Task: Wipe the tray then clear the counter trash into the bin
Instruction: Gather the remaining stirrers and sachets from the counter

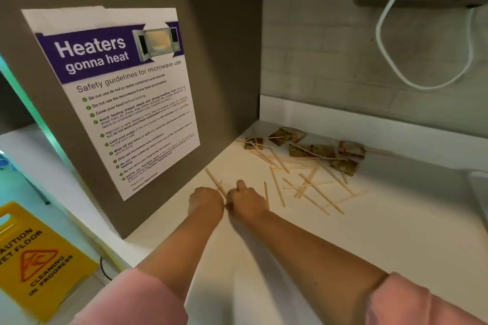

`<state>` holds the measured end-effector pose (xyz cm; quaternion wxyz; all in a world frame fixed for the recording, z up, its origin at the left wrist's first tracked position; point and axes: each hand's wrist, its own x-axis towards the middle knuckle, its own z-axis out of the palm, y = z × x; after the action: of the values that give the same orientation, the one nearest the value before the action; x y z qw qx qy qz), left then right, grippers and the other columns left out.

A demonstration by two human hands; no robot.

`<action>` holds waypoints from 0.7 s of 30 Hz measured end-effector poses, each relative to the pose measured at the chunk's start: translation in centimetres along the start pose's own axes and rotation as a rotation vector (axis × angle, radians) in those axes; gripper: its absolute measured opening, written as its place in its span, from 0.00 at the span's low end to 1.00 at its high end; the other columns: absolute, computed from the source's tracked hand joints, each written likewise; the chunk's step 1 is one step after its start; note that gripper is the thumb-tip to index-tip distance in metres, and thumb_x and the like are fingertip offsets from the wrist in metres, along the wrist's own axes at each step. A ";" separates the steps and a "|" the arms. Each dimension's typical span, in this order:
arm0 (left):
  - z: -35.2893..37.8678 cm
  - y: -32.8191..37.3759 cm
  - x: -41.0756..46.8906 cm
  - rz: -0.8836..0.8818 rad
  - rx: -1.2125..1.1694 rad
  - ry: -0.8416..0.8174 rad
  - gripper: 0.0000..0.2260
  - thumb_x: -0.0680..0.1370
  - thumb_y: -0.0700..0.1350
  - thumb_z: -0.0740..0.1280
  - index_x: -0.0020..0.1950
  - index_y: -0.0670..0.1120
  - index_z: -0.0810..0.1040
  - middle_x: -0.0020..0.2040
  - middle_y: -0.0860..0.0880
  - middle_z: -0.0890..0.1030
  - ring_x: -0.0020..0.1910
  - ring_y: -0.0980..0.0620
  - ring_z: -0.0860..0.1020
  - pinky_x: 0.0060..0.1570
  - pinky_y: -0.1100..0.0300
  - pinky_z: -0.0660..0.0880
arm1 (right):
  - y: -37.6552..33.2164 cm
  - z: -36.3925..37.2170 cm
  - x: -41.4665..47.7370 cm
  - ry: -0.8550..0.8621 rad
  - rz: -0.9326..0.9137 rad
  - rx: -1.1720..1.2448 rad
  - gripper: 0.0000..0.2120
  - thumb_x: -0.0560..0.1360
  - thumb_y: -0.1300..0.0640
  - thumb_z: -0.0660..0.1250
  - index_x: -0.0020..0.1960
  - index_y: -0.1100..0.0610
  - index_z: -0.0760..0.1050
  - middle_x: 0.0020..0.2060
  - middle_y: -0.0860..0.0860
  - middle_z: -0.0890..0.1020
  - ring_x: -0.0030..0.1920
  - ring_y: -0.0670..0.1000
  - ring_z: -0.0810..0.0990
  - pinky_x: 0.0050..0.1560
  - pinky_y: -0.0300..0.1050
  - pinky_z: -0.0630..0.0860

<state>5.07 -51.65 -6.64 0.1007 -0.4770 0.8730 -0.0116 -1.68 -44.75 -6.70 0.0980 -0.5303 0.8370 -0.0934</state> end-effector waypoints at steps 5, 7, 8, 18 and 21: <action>-0.1 0.2 -0.8 -0.053 -0.130 0.024 0.16 0.80 0.38 0.54 0.67 0.40 0.69 0.66 0.43 0.72 0.67 0.47 0.69 0.63 0.60 0.68 | 0.2 0.3 -0.1 0.128 0.002 0.060 0.12 0.77 0.63 0.58 0.57 0.63 0.76 0.56 0.58 0.75 0.57 0.59 0.76 0.53 0.47 0.73; -0.2 -0.2 -0.8 -0.102 -0.315 0.018 0.15 0.80 0.37 0.54 0.65 0.38 0.72 0.64 0.41 0.74 0.64 0.45 0.72 0.61 0.57 0.70 | 0.5 0.1 -0.1 0.138 0.019 0.107 0.11 0.77 0.62 0.60 0.56 0.63 0.77 0.55 0.58 0.77 0.57 0.58 0.76 0.55 0.46 0.73; -0.2 -0.5 -0.6 -0.117 -0.432 0.027 0.14 0.80 0.37 0.55 0.63 0.36 0.73 0.62 0.39 0.75 0.62 0.43 0.74 0.58 0.56 0.72 | 0.7 0.0 -0.1 0.129 0.037 0.138 0.11 0.76 0.61 0.61 0.55 0.64 0.77 0.55 0.59 0.77 0.57 0.58 0.76 0.54 0.45 0.73; -0.5 0.0 2.0 -0.287 -1.366 -0.051 0.07 0.80 0.41 0.52 0.53 0.40 0.68 0.34 0.44 0.70 0.29 0.47 0.70 0.28 0.58 0.69 | 1.6 -1.3 0.5 0.165 0.311 0.492 0.18 0.77 0.59 0.61 0.29 0.58 0.65 0.31 0.54 0.70 0.35 0.54 0.71 0.30 0.39 0.63; -1.7 0.7 1.8 -0.275 -1.649 -0.165 0.17 0.82 0.54 0.52 0.46 0.41 0.69 0.30 0.47 0.63 0.25 0.52 0.61 0.25 0.61 0.61 | 1.5 -2.1 0.6 0.139 0.288 0.558 0.22 0.76 0.60 0.63 0.25 0.55 0.62 0.25 0.50 0.66 0.29 0.50 0.67 0.27 0.39 0.61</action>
<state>3.23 -52.95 -5.31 -0.2190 -0.4992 0.5259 0.6529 -3.79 -44.61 -5.10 0.1946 -0.3515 0.8501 -0.3405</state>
